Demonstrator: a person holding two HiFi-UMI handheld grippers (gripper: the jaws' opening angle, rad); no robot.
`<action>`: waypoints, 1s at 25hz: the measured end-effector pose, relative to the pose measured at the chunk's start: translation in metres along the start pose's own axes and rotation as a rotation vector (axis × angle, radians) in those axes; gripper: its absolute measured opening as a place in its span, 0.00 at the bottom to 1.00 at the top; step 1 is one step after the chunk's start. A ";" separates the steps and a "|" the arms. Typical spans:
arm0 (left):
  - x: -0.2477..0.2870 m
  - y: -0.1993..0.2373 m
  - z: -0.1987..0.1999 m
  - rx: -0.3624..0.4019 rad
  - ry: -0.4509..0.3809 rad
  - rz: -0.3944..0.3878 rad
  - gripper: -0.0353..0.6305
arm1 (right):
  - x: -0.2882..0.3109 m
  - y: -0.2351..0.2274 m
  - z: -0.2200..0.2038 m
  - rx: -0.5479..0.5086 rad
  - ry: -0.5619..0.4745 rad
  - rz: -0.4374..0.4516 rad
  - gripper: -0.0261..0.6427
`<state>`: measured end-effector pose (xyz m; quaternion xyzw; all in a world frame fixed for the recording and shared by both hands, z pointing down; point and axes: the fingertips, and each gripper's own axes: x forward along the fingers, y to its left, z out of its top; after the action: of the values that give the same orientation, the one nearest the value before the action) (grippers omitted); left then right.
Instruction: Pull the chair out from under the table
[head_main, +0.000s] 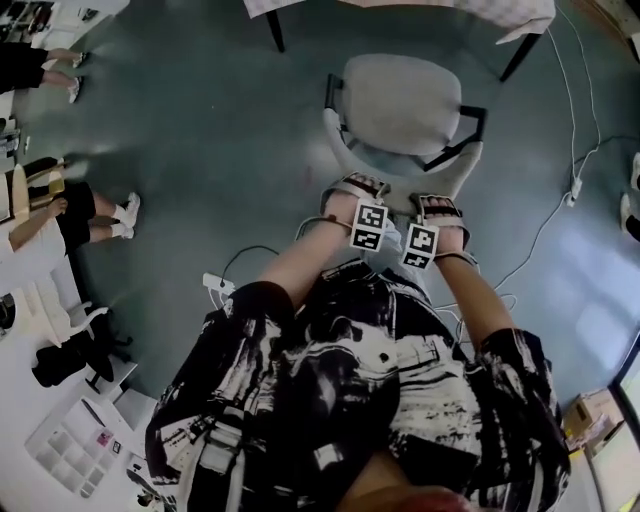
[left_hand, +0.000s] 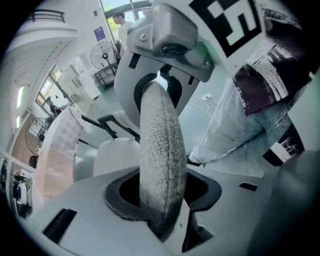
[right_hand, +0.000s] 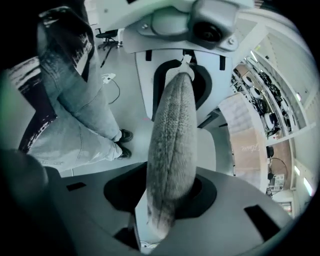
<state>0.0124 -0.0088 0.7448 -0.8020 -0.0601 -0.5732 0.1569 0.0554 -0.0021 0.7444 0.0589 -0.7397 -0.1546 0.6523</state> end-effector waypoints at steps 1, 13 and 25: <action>-0.011 0.002 -0.003 0.001 -0.018 0.015 0.28 | -0.010 -0.002 -0.001 -0.007 -0.016 -0.013 0.23; -0.306 0.093 0.005 -0.463 -0.576 0.522 0.07 | -0.263 -0.131 0.029 0.445 -0.496 -0.424 0.14; -0.599 0.211 0.047 -0.514 -1.153 0.873 0.06 | -0.532 -0.309 0.093 0.769 -1.222 -0.705 0.04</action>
<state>-0.0885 -0.1431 0.1302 -0.9364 0.3249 0.0540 0.1214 0.0040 -0.1259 0.1368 0.4145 -0.9052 -0.0909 -0.0210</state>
